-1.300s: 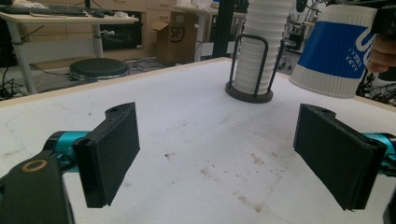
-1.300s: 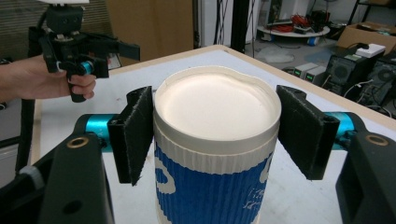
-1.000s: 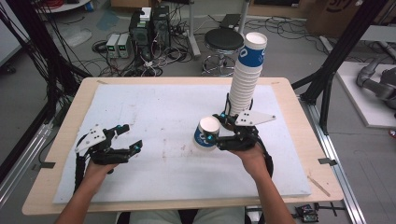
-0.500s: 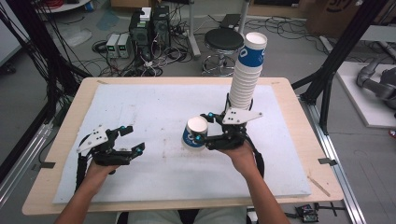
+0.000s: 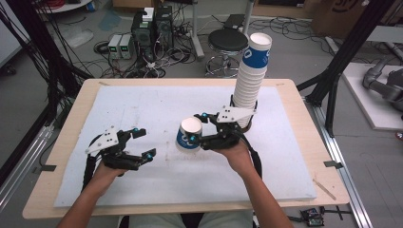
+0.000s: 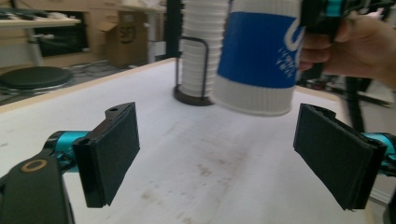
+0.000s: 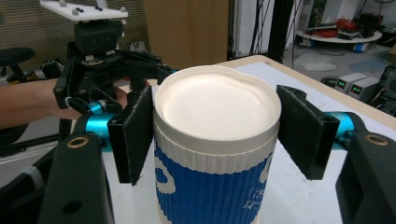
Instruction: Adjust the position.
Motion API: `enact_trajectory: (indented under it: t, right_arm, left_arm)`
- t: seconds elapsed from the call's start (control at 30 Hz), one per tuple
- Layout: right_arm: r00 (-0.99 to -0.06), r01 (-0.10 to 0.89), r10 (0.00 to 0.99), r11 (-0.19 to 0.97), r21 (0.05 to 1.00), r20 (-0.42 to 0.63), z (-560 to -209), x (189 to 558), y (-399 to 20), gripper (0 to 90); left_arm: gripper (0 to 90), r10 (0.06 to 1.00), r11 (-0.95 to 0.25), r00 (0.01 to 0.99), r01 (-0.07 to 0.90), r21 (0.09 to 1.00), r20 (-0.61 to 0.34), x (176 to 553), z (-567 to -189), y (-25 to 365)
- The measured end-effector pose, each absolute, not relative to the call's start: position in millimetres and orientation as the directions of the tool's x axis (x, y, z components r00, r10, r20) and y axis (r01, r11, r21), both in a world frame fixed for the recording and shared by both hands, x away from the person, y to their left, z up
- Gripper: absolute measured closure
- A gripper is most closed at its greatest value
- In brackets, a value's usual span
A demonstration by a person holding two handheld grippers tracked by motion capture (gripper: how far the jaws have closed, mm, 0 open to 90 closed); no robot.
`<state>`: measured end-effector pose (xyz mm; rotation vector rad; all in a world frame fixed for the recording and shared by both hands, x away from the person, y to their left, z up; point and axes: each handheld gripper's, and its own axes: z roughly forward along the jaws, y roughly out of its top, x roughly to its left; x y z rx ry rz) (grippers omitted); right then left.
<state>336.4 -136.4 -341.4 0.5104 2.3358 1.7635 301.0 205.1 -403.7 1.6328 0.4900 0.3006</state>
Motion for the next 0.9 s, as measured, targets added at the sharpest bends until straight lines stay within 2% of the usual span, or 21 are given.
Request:
enact_trajectory:
  t: [0.33,0.6,0.9]
  right_arm:
    - [-0.938,0.165,0.34,0.254,0.953,0.072,-340,338,-128,31.8]
    - [-0.946,0.156,0.317,0.26,0.953,0.068,-338,338,-118,31.9]
    - [-0.95,0.18,0.291,0.225,0.958,0.11,-339,339,-116,31.9]
  left_arm:
    - [14.4,0.413,-0.132,0.909,0.123,0.983,-0.058,314,-399,174]
    - [14.2,0.386,-0.117,0.92,0.112,0.987,-0.058,318,-399,159]
    - [14.1,0.373,-0.119,0.925,0.124,0.985,-0.072,319,-403,149]
